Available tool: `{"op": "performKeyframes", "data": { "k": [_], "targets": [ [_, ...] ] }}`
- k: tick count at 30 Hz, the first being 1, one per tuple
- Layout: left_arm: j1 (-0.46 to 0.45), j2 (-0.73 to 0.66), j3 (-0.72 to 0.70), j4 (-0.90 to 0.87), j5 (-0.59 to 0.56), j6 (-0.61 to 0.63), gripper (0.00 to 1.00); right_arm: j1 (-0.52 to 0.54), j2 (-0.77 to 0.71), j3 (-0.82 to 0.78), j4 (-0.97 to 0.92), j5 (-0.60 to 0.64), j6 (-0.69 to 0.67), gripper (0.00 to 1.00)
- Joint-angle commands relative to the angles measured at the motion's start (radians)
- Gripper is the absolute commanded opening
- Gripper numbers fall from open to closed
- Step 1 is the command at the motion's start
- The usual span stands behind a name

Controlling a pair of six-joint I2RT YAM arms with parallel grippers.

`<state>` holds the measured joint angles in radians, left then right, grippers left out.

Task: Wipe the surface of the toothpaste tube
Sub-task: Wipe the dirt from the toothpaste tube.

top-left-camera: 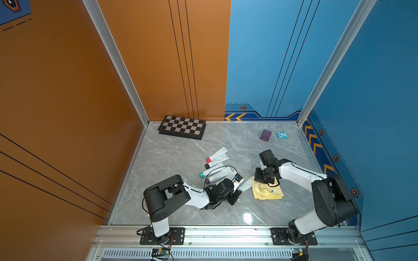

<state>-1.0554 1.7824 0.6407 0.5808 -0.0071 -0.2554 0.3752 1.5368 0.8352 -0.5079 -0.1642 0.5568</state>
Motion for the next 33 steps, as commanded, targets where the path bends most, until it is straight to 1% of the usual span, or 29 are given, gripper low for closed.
{"op": "performKeyframes", "data": {
  "k": [1, 6, 9, 12, 16, 19, 21, 25, 28, 33],
  "targets": [
    [-0.02, 0.101, -0.079, -0.324, 0.017, 0.001, 0.12, 0.055, -0.039, 0.038, -0.057, -0.035, -0.009, 0.0],
    [-0.021, 0.109, -0.072, -0.325, 0.022, 0.002, 0.12, 0.136, -0.026, 0.044, -0.054, -0.026, 0.015, 0.0],
    [-0.021, 0.105, -0.072, -0.326, 0.02, 0.002, 0.12, 0.144, 0.027, 0.035, -0.04, -0.015, 0.021, 0.0],
    [-0.021, 0.097, -0.075, -0.325, 0.014, 0.001, 0.12, 0.129, 0.093, 0.018, -0.03, 0.005, 0.018, 0.0],
    [-0.022, 0.088, -0.081, -0.325, 0.007, 0.001, 0.12, 0.077, 0.15, -0.004, -0.019, 0.047, 0.005, 0.0],
    [-0.02, 0.083, -0.085, -0.326, 0.002, 0.001, 0.12, 0.047, 0.16, -0.016, -0.021, 0.098, -0.004, 0.0],
    [-0.02, 0.081, -0.088, -0.326, 0.004, 0.001, 0.12, 0.031, 0.158, -0.024, -0.006, 0.087, -0.009, 0.0],
    [-0.02, 0.081, -0.087, -0.326, 0.005, 0.002, 0.12, 0.036, 0.159, -0.016, -0.009, 0.114, 0.008, 0.0],
    [-0.019, 0.083, -0.086, -0.325, 0.006, 0.002, 0.12, 0.067, 0.15, -0.015, -0.012, 0.102, 0.011, 0.0],
    [-0.018, 0.094, -0.073, -0.326, 0.004, 0.007, 0.12, 0.201, 0.155, -0.02, -0.005, 0.067, 0.066, 0.0]
  ]
}}
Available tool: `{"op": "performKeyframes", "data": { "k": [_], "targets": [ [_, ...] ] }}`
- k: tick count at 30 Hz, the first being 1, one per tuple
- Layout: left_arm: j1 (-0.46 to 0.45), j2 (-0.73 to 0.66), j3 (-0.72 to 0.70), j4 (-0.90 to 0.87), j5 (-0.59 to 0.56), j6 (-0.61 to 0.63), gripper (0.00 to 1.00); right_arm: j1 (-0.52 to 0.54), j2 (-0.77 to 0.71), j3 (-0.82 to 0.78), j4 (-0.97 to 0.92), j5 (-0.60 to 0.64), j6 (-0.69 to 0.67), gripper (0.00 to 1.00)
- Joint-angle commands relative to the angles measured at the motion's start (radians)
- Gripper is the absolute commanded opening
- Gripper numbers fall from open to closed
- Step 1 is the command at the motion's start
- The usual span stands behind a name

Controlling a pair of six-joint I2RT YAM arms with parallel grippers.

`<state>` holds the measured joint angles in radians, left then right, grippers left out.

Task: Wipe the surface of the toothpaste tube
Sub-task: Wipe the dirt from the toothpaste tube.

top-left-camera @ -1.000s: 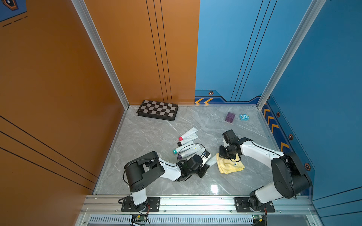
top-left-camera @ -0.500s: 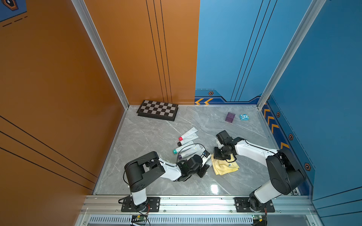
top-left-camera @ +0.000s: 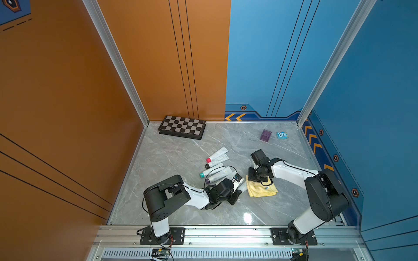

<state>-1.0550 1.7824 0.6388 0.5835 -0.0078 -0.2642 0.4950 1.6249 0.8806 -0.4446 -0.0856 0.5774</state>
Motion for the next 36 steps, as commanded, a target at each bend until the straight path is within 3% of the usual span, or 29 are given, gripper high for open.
{"op": "performKeyframes", "data": {
  "k": [1, 9, 14, 17, 27, 30, 36],
  "targets": [
    [-0.019, 0.096, -0.068, -0.328, 0.005, 0.016, 0.12, 0.107, 0.062, -0.073, -0.061, -0.019, 0.061, 0.0],
    [-0.014, 0.103, -0.068, -0.329, 0.006, 0.019, 0.12, 0.137, -0.051, -0.146, -0.045, -0.043, 0.12, 0.0],
    [-0.014, 0.11, -0.061, -0.328, 0.001, 0.016, 0.12, 0.137, -0.144, -0.166, 0.015, -0.19, 0.173, 0.0],
    [-0.014, 0.109, -0.062, -0.328, 0.0, 0.017, 0.12, 0.134, -0.176, -0.172, 0.013, -0.209, 0.184, 0.0],
    [-0.014, 0.083, -0.083, -0.327, -0.01, 0.008, 0.12, -0.045, -0.098, -0.233, -0.026, -0.097, 0.075, 0.0],
    [-0.016, 0.074, -0.092, -0.327, -0.014, 0.005, 0.12, -0.079, -0.082, -0.226, -0.035, -0.045, 0.051, 0.0],
    [-0.016, 0.079, -0.097, -0.317, -0.011, 0.003, 0.12, -0.099, -0.093, -0.218, -0.031, -0.054, 0.042, 0.0]
  ]
}}
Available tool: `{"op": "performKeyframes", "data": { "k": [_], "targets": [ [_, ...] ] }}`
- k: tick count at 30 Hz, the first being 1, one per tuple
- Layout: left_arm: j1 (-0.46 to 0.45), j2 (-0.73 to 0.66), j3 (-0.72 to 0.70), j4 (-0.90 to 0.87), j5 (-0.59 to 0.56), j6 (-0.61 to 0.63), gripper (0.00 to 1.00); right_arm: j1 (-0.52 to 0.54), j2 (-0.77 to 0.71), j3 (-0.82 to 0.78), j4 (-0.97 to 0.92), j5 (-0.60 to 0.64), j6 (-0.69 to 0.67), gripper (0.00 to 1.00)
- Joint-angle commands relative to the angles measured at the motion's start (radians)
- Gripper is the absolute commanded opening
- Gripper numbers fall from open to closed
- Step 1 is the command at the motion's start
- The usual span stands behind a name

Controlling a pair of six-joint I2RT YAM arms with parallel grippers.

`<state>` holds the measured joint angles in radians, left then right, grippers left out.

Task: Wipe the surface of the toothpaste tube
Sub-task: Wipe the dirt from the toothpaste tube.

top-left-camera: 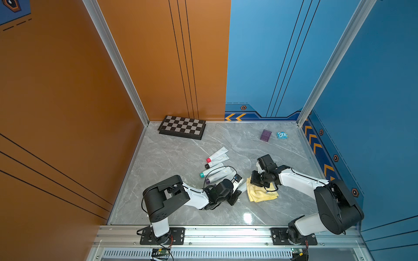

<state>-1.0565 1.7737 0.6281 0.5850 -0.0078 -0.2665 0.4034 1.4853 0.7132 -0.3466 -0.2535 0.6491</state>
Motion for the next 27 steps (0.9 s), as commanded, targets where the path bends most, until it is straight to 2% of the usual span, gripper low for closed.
{"op": "performKeyframes", "data": {
  "k": [1, 9, 15, 21, 27],
  "targets": [
    [-0.016, 0.091, -0.085, -0.319, -0.009, 0.006, 0.12, 0.003, 0.043, -0.047, -0.13, 0.108, -0.028, 0.0],
    [-0.016, 0.116, -0.056, -0.319, 0.001, 0.012, 0.12, 0.163, 0.025, -0.046, -0.103, 0.034, 0.052, 0.0],
    [-0.017, 0.123, -0.043, -0.319, 0.008, 0.015, 0.12, 0.221, -0.003, -0.05, -0.065, -0.015, 0.108, 0.0],
    [-0.017, 0.108, -0.059, -0.319, 0.001, 0.01, 0.12, 0.141, 0.061, -0.058, -0.074, 0.0, 0.055, 0.0],
    [-0.017, 0.078, -0.098, -0.317, -0.022, -0.004, 0.12, 0.013, 0.072, -0.067, -0.089, 0.064, 0.009, 0.0]
  ]
}}
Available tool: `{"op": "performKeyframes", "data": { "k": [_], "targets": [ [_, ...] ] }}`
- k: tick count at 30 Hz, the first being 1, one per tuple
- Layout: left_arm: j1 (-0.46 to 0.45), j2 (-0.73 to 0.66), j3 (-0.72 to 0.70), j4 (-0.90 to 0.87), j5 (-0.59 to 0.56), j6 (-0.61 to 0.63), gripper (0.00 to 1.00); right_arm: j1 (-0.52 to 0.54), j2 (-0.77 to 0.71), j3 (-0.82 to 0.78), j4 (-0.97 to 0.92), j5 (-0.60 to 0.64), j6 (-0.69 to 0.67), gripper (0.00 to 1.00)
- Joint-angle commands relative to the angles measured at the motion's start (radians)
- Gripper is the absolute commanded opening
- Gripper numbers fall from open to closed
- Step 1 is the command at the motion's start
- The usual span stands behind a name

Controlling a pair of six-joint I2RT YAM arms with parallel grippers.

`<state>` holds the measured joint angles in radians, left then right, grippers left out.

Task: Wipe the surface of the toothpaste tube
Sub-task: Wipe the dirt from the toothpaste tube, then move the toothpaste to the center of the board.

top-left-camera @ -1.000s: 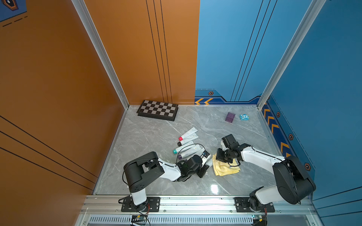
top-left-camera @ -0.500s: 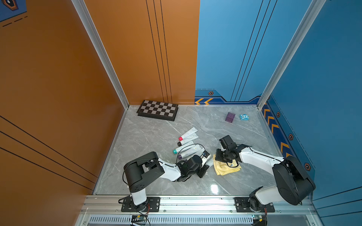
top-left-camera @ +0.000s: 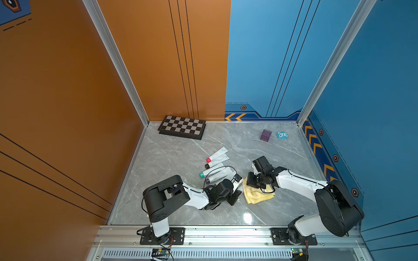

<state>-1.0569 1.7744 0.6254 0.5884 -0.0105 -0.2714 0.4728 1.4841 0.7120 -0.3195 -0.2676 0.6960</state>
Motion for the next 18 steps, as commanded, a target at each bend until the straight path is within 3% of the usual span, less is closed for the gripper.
{"op": "performKeyframes", "data": {
  "k": [1, 9, 18],
  "targets": [
    [-0.017, 0.074, -0.097, -0.321, -0.022, 0.0, 0.12, -0.076, 0.065, -0.062, -0.121, 0.087, -0.045, 0.0],
    [-0.017, 0.089, -0.082, -0.323, -0.018, 0.004, 0.13, -0.253, -0.081, 0.003, -0.164, 0.011, -0.087, 0.0],
    [-0.005, 0.14, -0.01, -0.324, 0.002, 0.02, 0.15, -0.332, -0.354, 0.091, -0.279, 0.062, -0.102, 0.0]
  ]
}}
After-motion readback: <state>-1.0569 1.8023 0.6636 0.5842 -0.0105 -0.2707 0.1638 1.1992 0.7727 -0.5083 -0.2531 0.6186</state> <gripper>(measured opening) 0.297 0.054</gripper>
